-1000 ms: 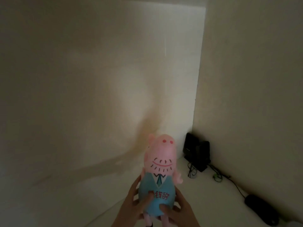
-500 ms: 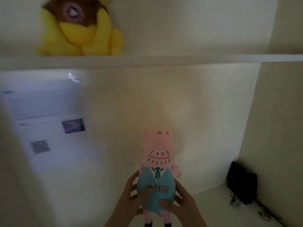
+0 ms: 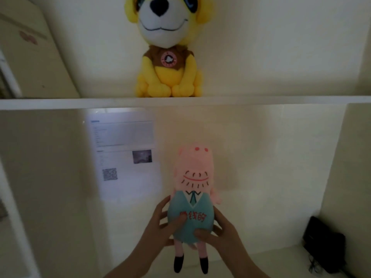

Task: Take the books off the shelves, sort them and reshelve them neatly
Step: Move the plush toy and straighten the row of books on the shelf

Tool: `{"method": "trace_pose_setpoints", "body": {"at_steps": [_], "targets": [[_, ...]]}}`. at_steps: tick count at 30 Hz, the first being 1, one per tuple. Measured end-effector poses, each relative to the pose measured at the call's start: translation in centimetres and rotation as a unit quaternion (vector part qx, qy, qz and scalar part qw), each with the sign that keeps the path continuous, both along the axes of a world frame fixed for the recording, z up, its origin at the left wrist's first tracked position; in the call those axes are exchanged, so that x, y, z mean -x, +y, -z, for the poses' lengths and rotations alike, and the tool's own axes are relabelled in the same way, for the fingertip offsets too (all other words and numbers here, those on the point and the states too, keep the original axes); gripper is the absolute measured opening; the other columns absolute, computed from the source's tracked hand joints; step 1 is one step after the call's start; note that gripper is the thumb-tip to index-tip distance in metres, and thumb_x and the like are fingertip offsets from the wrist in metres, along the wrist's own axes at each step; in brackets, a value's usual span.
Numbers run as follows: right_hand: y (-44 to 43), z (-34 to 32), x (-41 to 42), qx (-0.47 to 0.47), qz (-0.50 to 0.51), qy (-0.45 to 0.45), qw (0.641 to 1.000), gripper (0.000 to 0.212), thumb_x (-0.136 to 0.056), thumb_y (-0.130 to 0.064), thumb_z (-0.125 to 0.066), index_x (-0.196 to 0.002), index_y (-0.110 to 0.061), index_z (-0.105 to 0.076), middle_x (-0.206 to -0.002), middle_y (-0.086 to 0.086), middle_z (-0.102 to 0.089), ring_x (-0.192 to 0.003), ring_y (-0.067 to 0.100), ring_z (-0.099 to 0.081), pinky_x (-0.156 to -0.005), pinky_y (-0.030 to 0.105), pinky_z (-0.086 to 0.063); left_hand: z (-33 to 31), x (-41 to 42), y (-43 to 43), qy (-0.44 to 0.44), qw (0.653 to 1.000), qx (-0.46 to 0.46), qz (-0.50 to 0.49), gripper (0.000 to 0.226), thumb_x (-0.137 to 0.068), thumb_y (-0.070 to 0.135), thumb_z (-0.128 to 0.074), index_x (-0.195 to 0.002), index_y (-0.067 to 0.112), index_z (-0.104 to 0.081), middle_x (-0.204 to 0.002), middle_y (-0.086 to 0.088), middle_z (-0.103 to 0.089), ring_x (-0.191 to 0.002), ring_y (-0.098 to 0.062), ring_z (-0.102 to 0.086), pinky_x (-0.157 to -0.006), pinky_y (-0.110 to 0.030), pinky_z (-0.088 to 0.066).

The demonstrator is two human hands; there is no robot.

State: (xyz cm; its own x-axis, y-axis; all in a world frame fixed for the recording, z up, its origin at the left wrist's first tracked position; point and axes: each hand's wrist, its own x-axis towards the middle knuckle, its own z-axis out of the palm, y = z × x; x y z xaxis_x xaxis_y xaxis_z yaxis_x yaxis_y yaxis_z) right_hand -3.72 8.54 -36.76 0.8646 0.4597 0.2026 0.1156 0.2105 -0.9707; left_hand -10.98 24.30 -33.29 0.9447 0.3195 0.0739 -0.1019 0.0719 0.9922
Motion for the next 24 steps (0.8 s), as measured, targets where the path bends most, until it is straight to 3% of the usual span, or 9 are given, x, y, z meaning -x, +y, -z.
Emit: {"method": "trace_pose_setpoints", "body": {"at_steps": [4,8,11,19,21,24], "targets": [[1.3,-1.4,1.7,0.006,-0.005,-0.019,1.000,0.065,-0.063,0.008,-0.080,-0.114,-0.027,-0.060,-0.104,-0.006,-0.072,-0.087,0.011,-0.070,-0.066,0.025,-0.057,-1.3,2.5,1.3,-0.010,1.000,-0.008,-0.002,0.059,-0.079,0.024,-0.071,-0.129,0.038,-0.044,-0.119,-0.002,-0.057,-0.095,-0.016,-0.065,-0.062,-0.030,-0.057],[3.1,-2.8,3.4,0.007,-0.026,-0.040,0.999,0.063,-0.067,0.008,-0.078,-0.116,-0.026,-0.061,-0.105,-0.005,-0.072,-0.089,0.012,-0.070,-0.067,0.026,-0.057,-2.6,5.1,2.9,-0.028,0.999,-0.017,-0.015,0.062,-0.072,0.028,-0.072,-0.126,0.038,-0.045,-0.117,-0.002,-0.058,-0.093,-0.016,-0.067,-0.062,-0.030,-0.057],[4.7,-3.7,4.7,0.004,-0.050,-0.054,0.997,0.063,-0.066,0.007,-0.079,-0.117,-0.025,-0.061,-0.105,-0.004,-0.072,-0.092,0.015,-0.069,-0.069,0.028,-0.057,-3.3,7.1,4.3,-0.046,0.998,-0.022,-0.043,0.055,-0.078,0.022,-0.070,-0.125,0.038,-0.046,-0.116,-0.002,-0.058,-0.093,-0.017,-0.067,-0.062,-0.030,-0.057],[10.6,-4.8,8.5,-0.006,-0.137,-0.061,0.989,0.064,-0.065,0.012,-0.078,-0.116,-0.021,-0.059,-0.105,-0.007,-0.070,-0.086,0.006,-0.069,-0.064,0.020,-0.055,-3.9,13.0,8.7,-0.053,0.989,-0.030,-0.138,0.060,-0.074,0.022,-0.076,-0.123,0.039,-0.047,-0.113,0.002,-0.058,-0.087,-0.011,-0.068,-0.058,-0.027,-0.056],[12.1,-4.8,9.3,-0.013,-0.160,-0.059,0.985,0.063,-0.064,0.014,-0.077,-0.114,-0.021,-0.059,-0.103,-0.009,-0.070,-0.085,0.006,-0.070,-0.064,0.020,-0.055,-4.0,14.6,9.8,-0.052,0.987,-0.026,-0.148,0.068,-0.065,0.030,-0.085,-0.121,0.040,-0.048,-0.114,0.001,-0.058,-0.091,-0.015,-0.067,-0.057,-0.027,-0.056],[14.4,-4.5,10.6,-0.016,-0.195,-0.055,0.979,0.065,-0.063,0.017,-0.077,-0.112,-0.022,-0.059,-0.101,-0.010,-0.070,-0.088,0.008,-0.069,-0.066,0.022,-0.056,-4.0,16.9,11.5,-0.058,0.985,-0.035,-0.159,0.102,-0.021,0.049,-0.093,-0.115,0.042,-0.051,-0.113,0.001,-0.058,-0.087,-0.013,-0.068,-0.056,-0.030,-0.056]]}}
